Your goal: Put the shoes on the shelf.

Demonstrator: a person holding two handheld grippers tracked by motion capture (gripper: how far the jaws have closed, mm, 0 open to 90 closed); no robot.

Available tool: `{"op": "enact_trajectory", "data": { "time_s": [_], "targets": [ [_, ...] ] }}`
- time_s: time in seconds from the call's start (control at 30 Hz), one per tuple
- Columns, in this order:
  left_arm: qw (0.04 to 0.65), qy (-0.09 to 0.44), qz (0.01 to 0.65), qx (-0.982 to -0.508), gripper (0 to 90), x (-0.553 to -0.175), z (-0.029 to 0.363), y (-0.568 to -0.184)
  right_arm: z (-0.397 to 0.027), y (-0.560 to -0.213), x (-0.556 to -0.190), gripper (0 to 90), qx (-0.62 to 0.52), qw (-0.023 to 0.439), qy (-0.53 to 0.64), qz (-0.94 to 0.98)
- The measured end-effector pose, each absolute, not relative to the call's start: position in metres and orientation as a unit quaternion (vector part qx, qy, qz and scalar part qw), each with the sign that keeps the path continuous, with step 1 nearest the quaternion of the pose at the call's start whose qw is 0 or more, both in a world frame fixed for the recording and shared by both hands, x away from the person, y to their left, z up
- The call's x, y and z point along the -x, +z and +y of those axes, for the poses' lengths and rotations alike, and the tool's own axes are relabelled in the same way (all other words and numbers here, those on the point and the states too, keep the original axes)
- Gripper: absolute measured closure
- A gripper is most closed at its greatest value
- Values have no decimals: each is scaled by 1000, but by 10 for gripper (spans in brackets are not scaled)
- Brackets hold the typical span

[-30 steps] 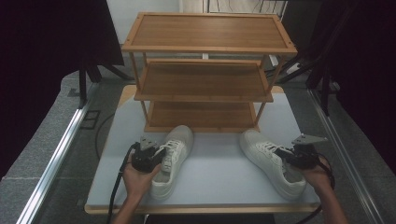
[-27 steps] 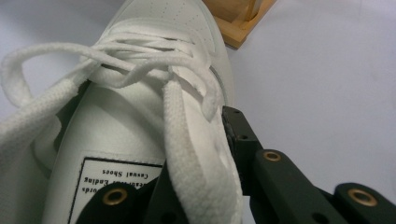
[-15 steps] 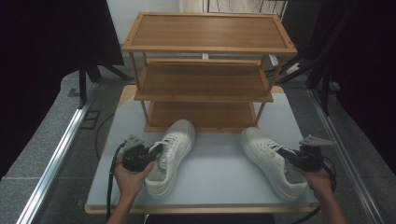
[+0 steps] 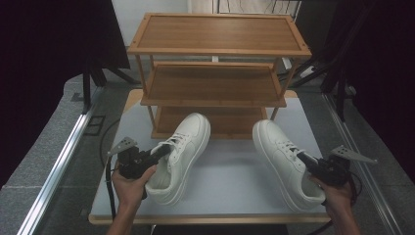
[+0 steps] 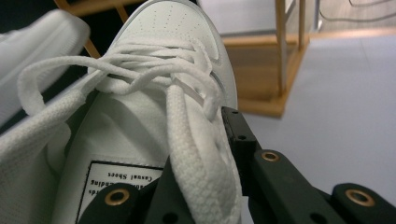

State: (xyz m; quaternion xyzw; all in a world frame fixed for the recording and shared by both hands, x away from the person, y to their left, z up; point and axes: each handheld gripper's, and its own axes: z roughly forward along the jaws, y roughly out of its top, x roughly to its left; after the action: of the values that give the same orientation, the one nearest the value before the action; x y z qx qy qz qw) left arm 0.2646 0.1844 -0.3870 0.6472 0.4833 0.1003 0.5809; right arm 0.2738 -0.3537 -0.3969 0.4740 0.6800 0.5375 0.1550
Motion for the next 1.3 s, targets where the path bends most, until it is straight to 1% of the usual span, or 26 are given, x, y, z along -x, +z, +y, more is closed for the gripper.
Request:
{"op": "enact_trajectory", "data": {
  "time_s": [0.2,0.4,1.1,1.3],
  "targets": [
    [604,103,471,-635,825,-267,183,-369,-343,-368,-267,845,-463,158,571,660],
    [615,108,468,-626,825,-273,180,-356,-332,-344,-271,845,-458,166,579,654],
    [625,108,470,-614,827,-317,166,-322,-301,-294,-317,845,-469,177,595,628],
    [628,99,475,-609,827,-327,163,-316,-290,-285,-328,845,-473,182,588,630]
  ]
}}
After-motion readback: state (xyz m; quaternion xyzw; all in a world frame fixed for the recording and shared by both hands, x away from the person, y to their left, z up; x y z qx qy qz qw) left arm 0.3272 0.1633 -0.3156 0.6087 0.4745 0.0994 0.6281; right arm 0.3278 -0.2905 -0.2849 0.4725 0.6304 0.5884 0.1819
